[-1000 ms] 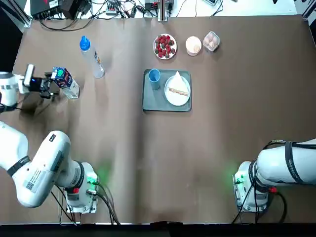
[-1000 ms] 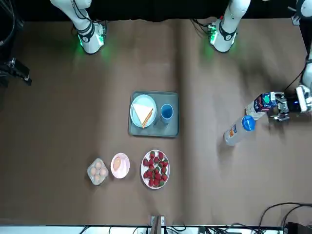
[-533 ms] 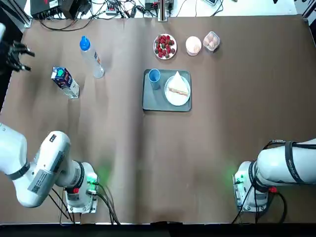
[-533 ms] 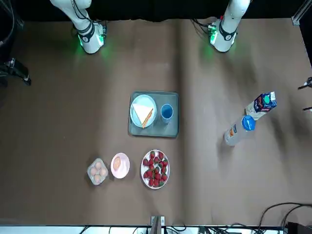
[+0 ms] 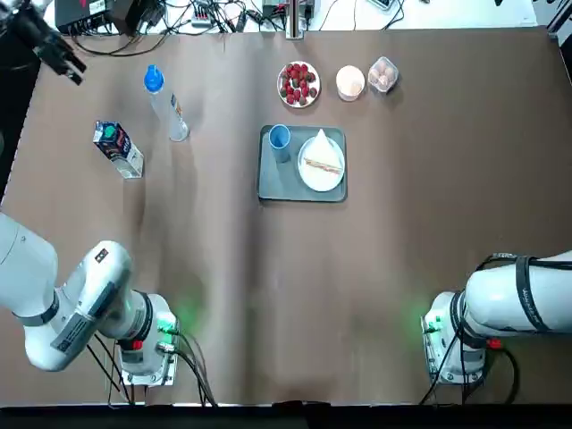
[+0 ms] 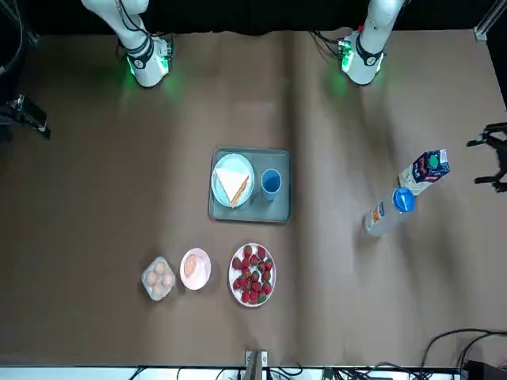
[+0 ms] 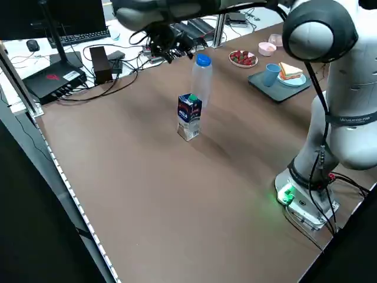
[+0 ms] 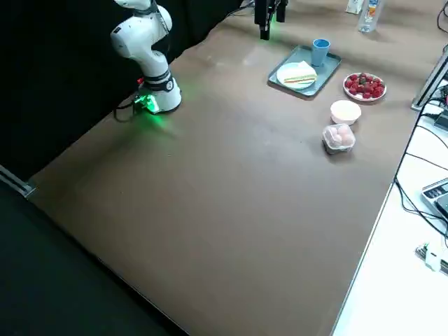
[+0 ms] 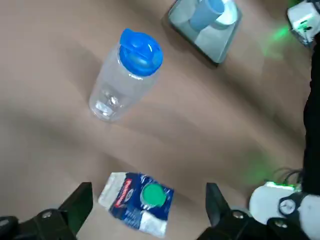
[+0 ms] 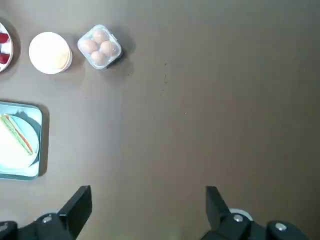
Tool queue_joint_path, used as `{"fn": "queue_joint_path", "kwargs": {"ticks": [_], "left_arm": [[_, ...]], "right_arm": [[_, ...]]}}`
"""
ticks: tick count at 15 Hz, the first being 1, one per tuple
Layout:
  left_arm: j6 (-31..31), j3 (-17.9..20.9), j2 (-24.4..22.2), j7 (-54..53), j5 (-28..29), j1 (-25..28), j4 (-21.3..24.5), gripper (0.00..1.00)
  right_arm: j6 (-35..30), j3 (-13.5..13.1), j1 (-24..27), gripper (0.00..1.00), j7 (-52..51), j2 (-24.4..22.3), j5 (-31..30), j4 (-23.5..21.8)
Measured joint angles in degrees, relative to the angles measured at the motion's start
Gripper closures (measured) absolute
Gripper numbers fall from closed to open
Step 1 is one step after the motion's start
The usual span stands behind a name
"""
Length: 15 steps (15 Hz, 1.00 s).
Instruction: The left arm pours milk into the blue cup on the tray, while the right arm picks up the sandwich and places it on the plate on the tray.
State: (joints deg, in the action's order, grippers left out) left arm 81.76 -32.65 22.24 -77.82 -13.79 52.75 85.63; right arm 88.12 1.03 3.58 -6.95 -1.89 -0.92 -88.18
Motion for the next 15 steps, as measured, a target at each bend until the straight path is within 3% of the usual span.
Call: {"fn": "queue_joint_path", "kwargs": {"ticks": [3,7,15], "left_arm": [[2.11,-3.1,0.04,15.28,5.47,-4.81,0.31,0.0],[2.84,-3.48,0.05,31.71,11.99,-14.18,0.35,0.0],[10.18,-3.2,0.05,63.94,13.11,-27.39,0.23,0.0]], "right_arm": [[-0.16,0.31,-1.65,0.0,-0.11,0.08,0.04,-0.25],[-0.21,0.82,-7.04,0.0,1.07,1.42,-0.09,-1.61],[-0.47,-0.61,-0.97,0.0,0.83,-1.15,-0.24,-0.89]]}}
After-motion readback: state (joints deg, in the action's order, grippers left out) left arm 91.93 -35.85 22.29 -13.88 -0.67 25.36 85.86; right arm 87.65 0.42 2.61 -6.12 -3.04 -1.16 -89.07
